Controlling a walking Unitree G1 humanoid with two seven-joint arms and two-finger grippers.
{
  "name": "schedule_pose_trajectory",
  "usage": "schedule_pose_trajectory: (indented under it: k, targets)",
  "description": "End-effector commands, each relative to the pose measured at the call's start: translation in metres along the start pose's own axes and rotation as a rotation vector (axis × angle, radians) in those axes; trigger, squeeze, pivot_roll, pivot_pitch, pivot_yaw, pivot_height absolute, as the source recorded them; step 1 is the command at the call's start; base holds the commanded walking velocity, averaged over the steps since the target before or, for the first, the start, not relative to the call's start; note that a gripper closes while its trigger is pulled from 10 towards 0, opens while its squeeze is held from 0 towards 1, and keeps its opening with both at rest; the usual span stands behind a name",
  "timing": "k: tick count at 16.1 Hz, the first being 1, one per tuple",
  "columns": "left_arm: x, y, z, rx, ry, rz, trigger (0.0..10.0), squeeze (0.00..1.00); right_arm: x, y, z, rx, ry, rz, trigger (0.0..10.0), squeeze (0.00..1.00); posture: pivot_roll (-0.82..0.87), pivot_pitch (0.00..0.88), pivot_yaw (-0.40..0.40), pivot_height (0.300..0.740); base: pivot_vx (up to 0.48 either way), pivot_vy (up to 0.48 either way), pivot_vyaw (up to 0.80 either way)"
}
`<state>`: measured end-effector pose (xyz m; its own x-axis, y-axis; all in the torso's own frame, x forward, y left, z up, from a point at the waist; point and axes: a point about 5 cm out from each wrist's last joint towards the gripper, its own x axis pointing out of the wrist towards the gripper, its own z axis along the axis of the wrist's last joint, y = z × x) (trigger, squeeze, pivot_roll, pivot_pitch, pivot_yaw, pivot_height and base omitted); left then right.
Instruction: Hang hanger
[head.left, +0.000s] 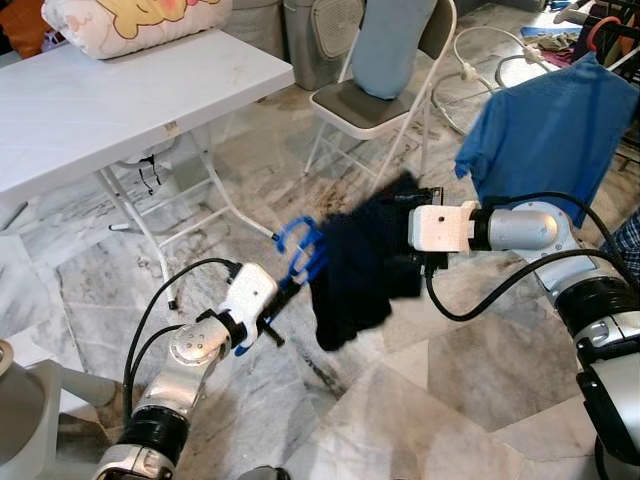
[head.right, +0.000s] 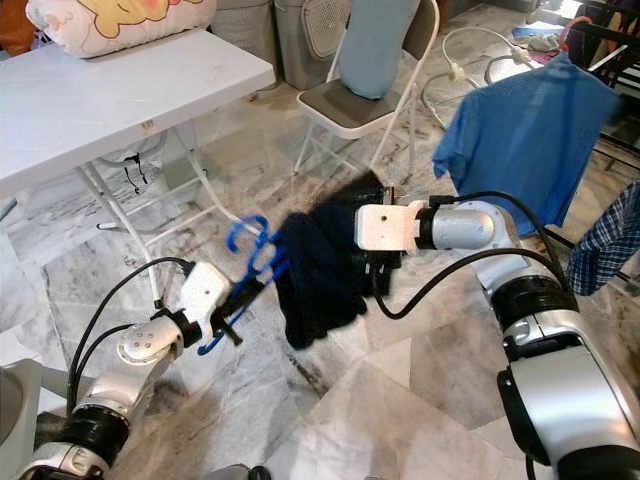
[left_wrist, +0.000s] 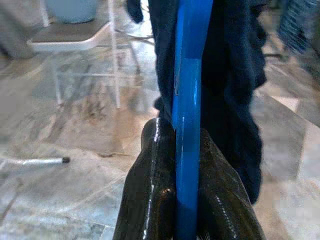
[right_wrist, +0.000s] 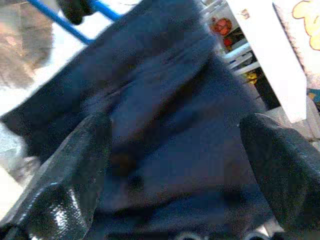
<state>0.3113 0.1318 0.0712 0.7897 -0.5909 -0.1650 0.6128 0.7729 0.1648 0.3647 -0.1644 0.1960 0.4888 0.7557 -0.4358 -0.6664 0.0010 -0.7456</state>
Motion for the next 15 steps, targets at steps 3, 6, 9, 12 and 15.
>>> schedule_pose_trajectory:
  k: [3, 6, 9, 12, 15]
  targets:
    - [0.003, 0.009, 0.02, -0.063, -0.083, 0.104, 0.0, 0.0, 0.002, 0.004, -0.003, 0.031, 0.005, -0.064, 10.0, 1.0, -0.11, 0.076, 0.074, 0.74, 0.0, 0.0, 0.0]
    - [0.005, 0.003, 0.024, -0.085, -0.1, 0.107, 0.0, 0.0, 0.003, 0.007, -0.008, 0.133, -0.007, -0.159, 10.0, 1.0, -0.11, 0.077, 0.077, 0.74, 0.0, 0.0, 0.0]
    - [0.007, -0.011, 0.031, -0.108, -0.125, 0.043, 0.0, 0.0, 0.018, 0.026, -0.016, 0.412, -0.035, -0.313, 10.0, 0.02, -0.11, 0.077, 0.081, 0.74, 0.0, 0.0, 0.0]
    - [0.005, -0.02, 0.03, -0.092, -0.119, -0.005, 0.0, 0.0, 0.03, 0.043, -0.019, 0.528, -0.023, -0.419, 10.0, 0.0, -0.11, 0.08, 0.085, 0.74, 0.0, 0.0, 0.0]
    - [0.0, -0.027, 0.032, -0.074, -0.123, -0.042, 0.0, 0.0, 0.033, 0.046, -0.023, 0.546, 0.03, -0.524, 10.0, 0.0, -0.1, 0.081, 0.08, 0.74, 0.0, 0.0, 0.0]
